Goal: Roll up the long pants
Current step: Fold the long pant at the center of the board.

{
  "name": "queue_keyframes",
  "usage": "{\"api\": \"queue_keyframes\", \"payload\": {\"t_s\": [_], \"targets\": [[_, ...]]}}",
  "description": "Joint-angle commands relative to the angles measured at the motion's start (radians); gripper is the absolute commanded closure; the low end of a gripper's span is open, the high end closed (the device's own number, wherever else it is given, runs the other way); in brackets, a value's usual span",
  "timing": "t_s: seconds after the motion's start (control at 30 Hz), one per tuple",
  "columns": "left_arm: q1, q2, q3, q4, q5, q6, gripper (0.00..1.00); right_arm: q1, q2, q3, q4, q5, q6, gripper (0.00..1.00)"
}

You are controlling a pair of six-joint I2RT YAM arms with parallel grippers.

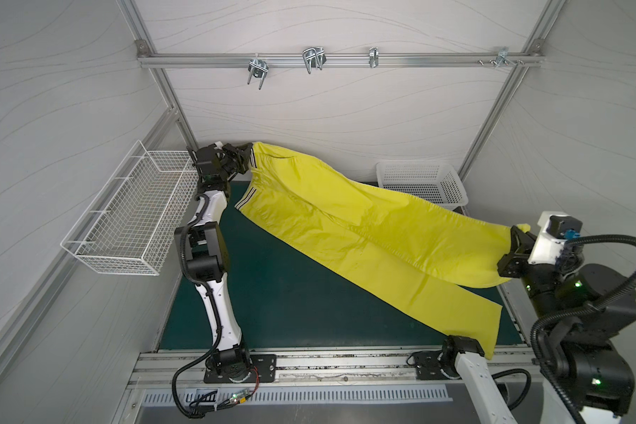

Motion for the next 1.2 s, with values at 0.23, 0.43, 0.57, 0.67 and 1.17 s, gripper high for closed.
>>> {"api": "queue_keyframes", "payload": {"t_s": [0.23, 0.43, 0.57, 0.67, 1.17], "targets": [[0.014, -0.203, -0.292, 0.056, 0.056, 0.152, 1.0, 0.036, -0.115, -0.152, -0.258, -0.026, 0.027, 1.0], [0.014, -0.273, -0.358, 0.007, 0.048, 0.223, 1.0, 0.059, -0.133, -0.169, -0.263, 0.06, 0.017, 1.0], [0.013, -0.337, -0.43, 0.008, 0.06, 0.244, 1.0, 0.061, -0.159, -0.174, -0.275, 0.047, 0.048, 1.0], [0.014, -0.421, -0.535, 0.017, 0.049, 0.282, 1.0, 0.06, -0.187, -0.173, -0.297, 0.03, 0.062, 1.0], [0.035, -0.65, -0.693, -0.511, -0.344, 0.57, 1.0, 0.063, -0.182, -0.195, -0.253, -0.043, 0.066, 0.53]]}}
